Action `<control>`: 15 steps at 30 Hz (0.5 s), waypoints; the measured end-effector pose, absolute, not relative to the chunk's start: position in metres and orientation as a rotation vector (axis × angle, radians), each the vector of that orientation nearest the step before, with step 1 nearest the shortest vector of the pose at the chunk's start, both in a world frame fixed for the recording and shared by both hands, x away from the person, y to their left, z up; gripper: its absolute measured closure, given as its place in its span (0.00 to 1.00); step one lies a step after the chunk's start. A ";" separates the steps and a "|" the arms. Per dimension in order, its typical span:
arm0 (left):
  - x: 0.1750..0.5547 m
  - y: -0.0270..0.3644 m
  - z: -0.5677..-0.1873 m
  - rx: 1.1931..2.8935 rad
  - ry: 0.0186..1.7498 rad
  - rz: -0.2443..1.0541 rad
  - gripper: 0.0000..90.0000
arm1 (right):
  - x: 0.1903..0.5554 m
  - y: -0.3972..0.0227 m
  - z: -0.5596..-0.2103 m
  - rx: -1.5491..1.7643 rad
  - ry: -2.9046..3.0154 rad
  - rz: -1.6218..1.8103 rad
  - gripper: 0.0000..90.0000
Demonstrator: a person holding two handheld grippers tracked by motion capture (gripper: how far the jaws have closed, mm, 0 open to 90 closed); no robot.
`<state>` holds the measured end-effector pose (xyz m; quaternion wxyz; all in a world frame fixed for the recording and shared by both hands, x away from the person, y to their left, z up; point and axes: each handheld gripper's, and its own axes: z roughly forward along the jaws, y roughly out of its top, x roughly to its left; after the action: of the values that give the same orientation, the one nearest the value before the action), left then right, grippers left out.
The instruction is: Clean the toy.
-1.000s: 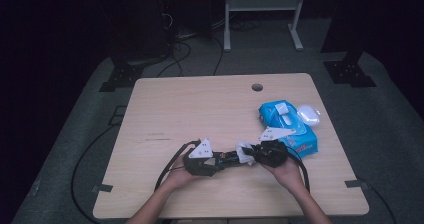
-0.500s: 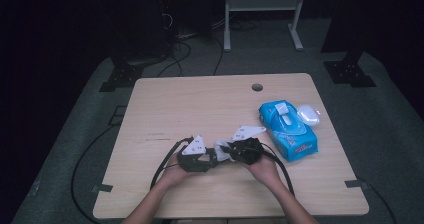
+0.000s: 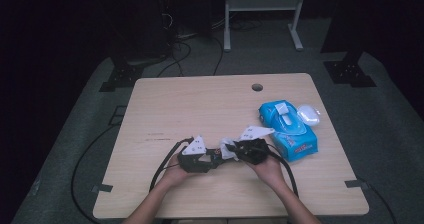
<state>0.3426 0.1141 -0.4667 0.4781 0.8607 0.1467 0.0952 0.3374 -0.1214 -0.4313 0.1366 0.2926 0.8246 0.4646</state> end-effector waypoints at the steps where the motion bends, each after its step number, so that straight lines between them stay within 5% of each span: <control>1: 0.343 0.114 -0.467 2.101 0.360 0.231 0.64 | 0.339 -0.127 -0.434 0.886 2.377 1.374 0.91; 15: 0.342 0.112 -0.469 2.109 0.360 0.237 0.64 | 0.334 -0.111 -0.435 0.851 2.358 1.399 0.91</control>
<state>0.3417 0.1115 -0.4689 0.4747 0.8623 0.1471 0.0969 0.3344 -0.1105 -0.4351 0.1348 0.2938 0.8138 0.4829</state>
